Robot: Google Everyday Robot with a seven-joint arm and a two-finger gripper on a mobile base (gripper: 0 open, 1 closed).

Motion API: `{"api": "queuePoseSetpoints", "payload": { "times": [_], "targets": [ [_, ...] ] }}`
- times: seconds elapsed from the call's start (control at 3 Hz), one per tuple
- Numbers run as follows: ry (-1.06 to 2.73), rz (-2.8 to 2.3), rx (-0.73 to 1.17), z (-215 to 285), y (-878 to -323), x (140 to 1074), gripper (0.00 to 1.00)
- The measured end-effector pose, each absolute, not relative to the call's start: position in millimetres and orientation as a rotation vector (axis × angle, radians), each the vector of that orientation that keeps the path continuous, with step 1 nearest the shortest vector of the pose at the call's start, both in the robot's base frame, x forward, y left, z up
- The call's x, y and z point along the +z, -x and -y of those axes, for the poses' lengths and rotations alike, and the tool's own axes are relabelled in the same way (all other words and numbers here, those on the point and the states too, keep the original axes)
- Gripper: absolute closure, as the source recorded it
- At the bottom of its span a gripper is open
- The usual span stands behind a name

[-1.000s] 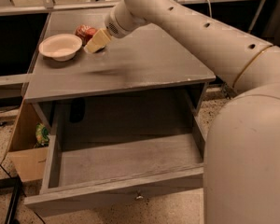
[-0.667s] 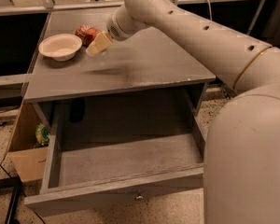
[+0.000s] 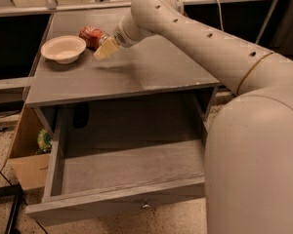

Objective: Place coke can into top drawer

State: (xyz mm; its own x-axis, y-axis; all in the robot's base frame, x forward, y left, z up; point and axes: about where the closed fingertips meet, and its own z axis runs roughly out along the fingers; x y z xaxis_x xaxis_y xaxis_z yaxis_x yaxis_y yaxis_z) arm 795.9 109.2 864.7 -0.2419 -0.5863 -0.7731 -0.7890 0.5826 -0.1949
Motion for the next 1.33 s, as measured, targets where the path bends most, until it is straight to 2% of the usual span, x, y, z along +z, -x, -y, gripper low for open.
{"api": "queuePoseSetpoints", "payload": {
  "times": [0.33,0.67,1.0,1.33],
  "targets": [
    [1.103,-1.934,0.295,-112,-803,861,0.32],
    [1.105,-1.915,0.297,-117,-811,860,0.20],
    [1.107,-1.905,0.300,-120,-815,860,0.21],
    [1.127,-1.864,0.342,-144,-838,859,0.24]
  ]
}}
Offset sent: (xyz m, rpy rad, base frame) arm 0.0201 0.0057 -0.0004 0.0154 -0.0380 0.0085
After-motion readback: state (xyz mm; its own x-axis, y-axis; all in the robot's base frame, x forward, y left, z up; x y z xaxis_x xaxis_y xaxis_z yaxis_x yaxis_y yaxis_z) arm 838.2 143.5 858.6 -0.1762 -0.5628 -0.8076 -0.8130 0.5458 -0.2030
